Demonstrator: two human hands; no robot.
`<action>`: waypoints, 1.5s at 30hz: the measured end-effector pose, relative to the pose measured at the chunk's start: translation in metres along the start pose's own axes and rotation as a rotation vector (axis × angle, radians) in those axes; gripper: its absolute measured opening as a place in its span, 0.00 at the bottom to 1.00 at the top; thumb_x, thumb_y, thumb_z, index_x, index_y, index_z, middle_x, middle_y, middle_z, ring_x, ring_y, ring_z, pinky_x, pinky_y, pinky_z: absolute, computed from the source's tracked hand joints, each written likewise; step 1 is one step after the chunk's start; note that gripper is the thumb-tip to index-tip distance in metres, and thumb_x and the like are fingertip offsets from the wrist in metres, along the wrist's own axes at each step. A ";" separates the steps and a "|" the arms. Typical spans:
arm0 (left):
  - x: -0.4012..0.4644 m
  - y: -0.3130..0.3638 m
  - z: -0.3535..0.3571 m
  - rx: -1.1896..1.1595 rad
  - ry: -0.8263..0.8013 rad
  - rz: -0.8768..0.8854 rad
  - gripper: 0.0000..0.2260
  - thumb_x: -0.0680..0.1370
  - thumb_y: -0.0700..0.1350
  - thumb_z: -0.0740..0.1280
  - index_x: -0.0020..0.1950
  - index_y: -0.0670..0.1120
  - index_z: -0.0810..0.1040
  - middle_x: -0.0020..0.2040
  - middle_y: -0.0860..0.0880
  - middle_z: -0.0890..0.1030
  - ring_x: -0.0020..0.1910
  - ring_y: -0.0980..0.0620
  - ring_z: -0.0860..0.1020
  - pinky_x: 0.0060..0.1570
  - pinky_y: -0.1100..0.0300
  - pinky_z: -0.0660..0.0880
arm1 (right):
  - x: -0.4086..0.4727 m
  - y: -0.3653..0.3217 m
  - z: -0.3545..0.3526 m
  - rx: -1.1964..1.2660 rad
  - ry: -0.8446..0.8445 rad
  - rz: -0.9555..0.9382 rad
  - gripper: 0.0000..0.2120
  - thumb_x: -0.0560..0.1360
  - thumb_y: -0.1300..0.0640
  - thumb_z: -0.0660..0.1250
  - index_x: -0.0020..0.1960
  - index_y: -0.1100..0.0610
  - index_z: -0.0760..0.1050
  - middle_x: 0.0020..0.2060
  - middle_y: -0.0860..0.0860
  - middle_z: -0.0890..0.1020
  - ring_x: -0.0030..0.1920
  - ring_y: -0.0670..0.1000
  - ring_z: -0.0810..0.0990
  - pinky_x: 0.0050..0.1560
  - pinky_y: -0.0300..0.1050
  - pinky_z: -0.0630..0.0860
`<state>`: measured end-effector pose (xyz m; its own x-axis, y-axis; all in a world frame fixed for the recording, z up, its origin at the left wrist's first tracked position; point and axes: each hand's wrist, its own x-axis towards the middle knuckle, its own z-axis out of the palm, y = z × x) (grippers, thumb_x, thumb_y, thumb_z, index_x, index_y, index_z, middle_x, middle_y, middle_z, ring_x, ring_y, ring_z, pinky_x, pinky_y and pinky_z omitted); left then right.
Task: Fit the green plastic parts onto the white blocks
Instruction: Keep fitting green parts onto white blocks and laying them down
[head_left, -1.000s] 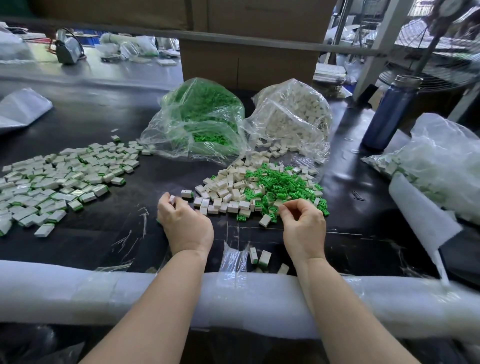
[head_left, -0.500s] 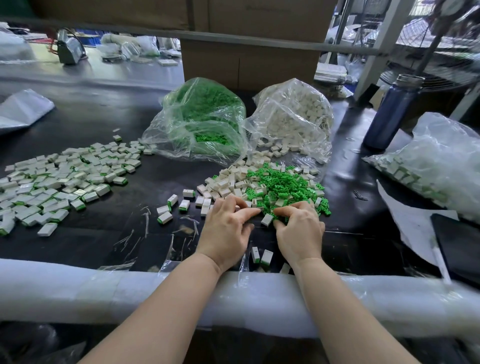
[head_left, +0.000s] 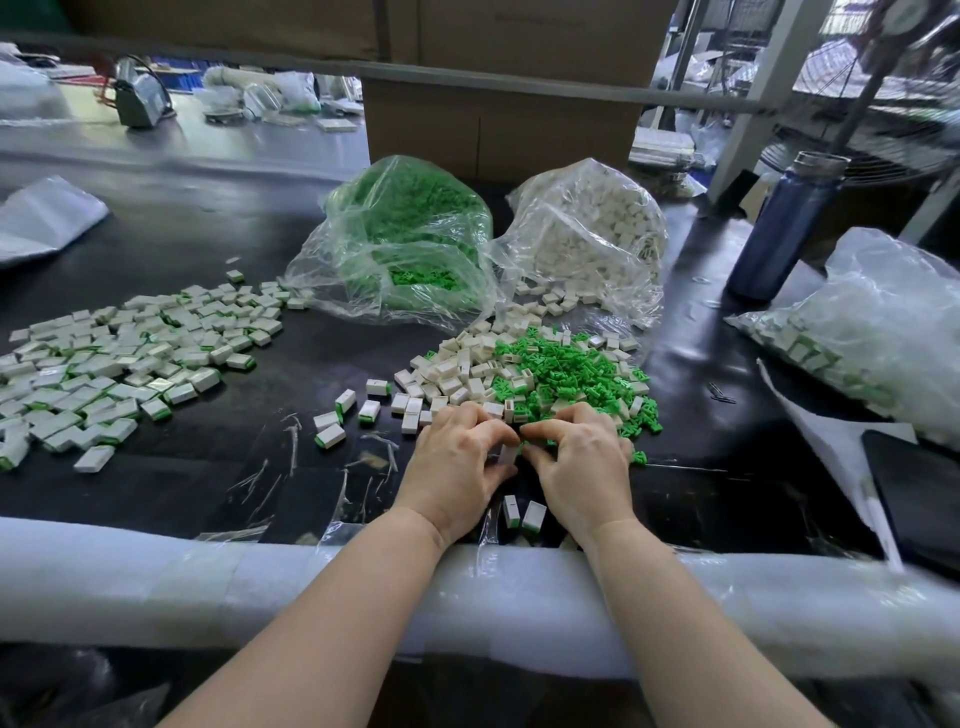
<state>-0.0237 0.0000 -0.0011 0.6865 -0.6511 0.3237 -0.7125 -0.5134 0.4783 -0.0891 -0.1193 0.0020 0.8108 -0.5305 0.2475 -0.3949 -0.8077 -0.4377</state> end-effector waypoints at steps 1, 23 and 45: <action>0.000 0.001 -0.001 -0.018 -0.003 -0.005 0.11 0.75 0.47 0.68 0.57 0.50 0.78 0.54 0.51 0.73 0.58 0.52 0.67 0.62 0.60 0.62 | 0.000 0.000 0.000 -0.018 -0.008 -0.011 0.10 0.75 0.48 0.66 0.55 0.43 0.80 0.53 0.46 0.73 0.58 0.49 0.67 0.44 0.42 0.51; 0.001 -0.005 -0.009 -0.929 0.020 -0.300 0.06 0.74 0.35 0.68 0.46 0.46 0.78 0.40 0.47 0.83 0.39 0.55 0.81 0.43 0.64 0.78 | -0.001 -0.003 -0.008 0.826 -0.056 -0.034 0.08 0.72 0.67 0.69 0.42 0.55 0.79 0.38 0.51 0.82 0.40 0.45 0.79 0.44 0.32 0.76; 0.000 -0.004 -0.011 -0.927 -0.038 -0.285 0.03 0.74 0.38 0.69 0.46 0.44 0.79 0.39 0.47 0.82 0.37 0.56 0.81 0.38 0.69 0.75 | -0.001 -0.003 -0.011 0.901 -0.086 -0.017 0.12 0.71 0.69 0.69 0.38 0.52 0.79 0.36 0.50 0.82 0.39 0.45 0.80 0.44 0.33 0.76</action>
<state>-0.0192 0.0085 0.0064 0.7988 -0.5966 0.0772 -0.1117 -0.0210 0.9935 -0.0939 -0.1190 0.0128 0.8574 -0.4696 0.2103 0.0759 -0.2888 -0.9544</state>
